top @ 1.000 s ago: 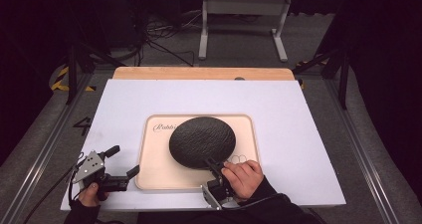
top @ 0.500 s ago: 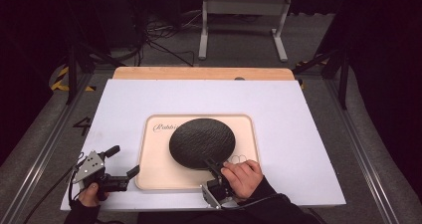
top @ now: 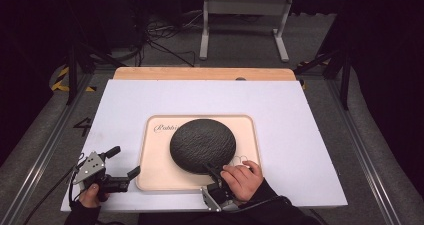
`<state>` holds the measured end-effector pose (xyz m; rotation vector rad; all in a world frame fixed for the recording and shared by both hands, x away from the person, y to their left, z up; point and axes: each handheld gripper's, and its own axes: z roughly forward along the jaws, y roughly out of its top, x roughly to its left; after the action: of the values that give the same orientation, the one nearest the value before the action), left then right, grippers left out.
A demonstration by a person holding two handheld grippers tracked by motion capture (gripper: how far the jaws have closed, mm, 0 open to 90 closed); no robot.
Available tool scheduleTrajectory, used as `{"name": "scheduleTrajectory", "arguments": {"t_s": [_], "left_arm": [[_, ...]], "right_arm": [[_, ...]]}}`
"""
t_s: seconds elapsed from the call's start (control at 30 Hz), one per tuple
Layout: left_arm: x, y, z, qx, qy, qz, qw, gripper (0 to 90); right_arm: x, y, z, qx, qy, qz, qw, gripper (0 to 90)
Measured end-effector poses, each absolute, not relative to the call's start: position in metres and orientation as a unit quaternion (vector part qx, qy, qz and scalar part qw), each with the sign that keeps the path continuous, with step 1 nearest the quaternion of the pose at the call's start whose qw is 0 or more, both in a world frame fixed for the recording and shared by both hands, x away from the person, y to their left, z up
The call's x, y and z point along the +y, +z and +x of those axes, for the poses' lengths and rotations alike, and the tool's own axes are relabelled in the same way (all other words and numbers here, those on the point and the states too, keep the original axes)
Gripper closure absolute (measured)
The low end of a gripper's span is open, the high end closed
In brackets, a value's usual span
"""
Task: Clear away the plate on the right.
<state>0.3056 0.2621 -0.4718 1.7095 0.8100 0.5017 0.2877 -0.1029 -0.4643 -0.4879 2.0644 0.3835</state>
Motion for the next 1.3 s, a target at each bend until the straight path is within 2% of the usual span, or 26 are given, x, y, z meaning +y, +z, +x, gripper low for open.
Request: {"name": "scheduleTrajectory", "arguments": {"t_s": [0.7,1.07,1.3], "left_arm": [[0.262,-0.472,0.306,0.344,0.211,0.726,0.557,0.4],[0.262,-0.472,0.305,0.342,0.215,0.724,0.558,0.4],[0.262,-0.472,0.304,0.340,0.219,0.724,0.558,0.4]], "right_arm": [[-0.103,-0.469,0.284,0.860,0.175,-0.190,0.440,71.2],[-0.106,-0.451,0.276,0.861,0.255,-0.166,0.407,59.3],[-0.113,-0.435,0.277,0.861,0.327,-0.126,0.369,50.5]]}}
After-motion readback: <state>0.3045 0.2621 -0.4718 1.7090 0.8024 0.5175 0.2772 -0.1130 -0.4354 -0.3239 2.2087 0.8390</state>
